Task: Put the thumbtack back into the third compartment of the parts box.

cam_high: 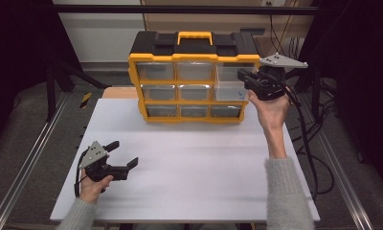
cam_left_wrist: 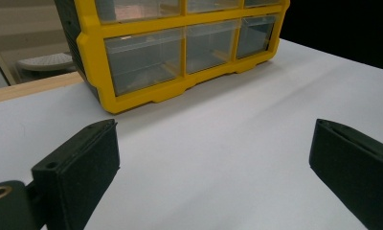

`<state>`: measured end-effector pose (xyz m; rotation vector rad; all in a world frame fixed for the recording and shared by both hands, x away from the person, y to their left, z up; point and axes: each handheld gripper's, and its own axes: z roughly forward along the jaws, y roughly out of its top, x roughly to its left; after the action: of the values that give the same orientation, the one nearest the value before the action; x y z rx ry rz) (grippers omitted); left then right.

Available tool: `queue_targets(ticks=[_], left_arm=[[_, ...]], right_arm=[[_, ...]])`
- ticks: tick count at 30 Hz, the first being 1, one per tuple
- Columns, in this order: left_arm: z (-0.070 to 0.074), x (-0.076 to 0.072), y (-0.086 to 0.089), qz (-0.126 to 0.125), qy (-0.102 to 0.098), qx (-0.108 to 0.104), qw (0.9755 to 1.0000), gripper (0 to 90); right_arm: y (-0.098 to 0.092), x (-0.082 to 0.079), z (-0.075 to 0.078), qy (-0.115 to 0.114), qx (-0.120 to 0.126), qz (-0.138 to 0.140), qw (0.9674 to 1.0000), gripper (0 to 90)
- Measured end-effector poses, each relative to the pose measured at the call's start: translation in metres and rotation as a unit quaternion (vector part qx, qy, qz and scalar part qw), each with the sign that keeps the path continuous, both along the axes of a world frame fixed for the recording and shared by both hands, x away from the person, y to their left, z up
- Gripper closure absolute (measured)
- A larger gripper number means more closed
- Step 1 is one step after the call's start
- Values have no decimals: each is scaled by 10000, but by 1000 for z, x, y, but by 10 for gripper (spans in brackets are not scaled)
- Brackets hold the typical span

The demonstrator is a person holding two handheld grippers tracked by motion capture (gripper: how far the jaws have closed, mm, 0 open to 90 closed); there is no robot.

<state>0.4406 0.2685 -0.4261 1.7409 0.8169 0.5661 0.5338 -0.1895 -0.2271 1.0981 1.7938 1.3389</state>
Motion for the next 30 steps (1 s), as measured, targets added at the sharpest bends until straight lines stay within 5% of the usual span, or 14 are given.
queue_targets(ticks=[30], left_arm=[[0,0,0,4,4,2,10000,27]], right_arm=[[-3,22,-7,287,-215,-340,9988,853]])
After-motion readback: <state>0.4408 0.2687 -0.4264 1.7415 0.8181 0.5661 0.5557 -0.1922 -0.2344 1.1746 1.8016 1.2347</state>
